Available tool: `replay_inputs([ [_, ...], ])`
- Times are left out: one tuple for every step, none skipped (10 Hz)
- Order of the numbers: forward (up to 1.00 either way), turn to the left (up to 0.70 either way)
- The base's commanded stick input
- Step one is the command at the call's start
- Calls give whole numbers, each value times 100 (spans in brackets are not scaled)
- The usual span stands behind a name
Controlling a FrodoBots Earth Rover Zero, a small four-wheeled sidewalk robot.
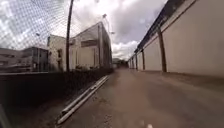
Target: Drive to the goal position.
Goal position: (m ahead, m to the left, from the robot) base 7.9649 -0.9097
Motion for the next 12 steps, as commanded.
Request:
replay_inputs([
  [60,15],
  [60,15],
  [60,15],
  [60,15],
  [60,15],
  [60,13],
  [60,8],
  [60,-7],
  [43,-28],
  [5,-56],
  [0,-49],
  [0,-36],
])
